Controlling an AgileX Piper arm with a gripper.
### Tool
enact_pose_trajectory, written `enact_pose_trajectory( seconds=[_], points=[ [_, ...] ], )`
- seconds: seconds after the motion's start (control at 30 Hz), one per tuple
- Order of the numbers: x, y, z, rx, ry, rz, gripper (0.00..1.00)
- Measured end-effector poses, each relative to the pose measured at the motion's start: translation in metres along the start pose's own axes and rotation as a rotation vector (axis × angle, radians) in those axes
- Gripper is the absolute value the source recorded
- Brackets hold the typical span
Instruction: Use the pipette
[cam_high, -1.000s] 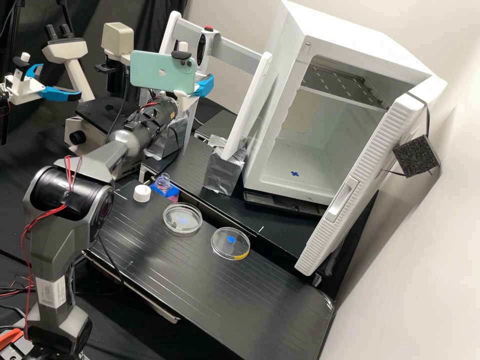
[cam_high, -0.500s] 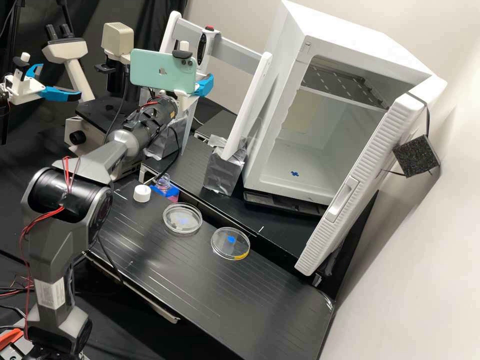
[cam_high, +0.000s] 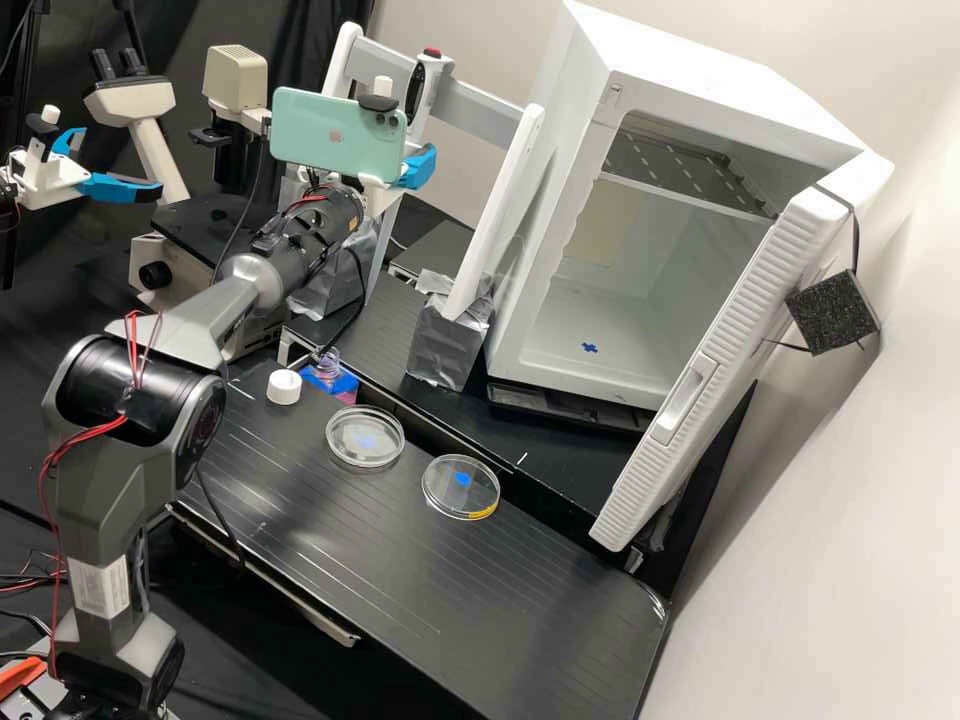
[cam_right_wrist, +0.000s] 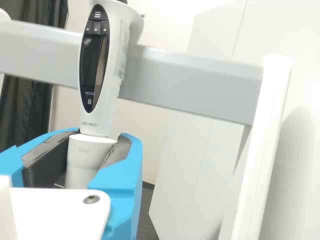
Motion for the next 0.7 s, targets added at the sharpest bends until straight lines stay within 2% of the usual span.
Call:
enact_pose_trajectory(
  seconds=[0.47,0.7],
  points=[
    [-0.004,0.002,0.001,-0.001,-0.002,0.009,0.00],
    [-0.016,0.012,0.001,0.002,0.008,0.085,0.00]
  ],
)
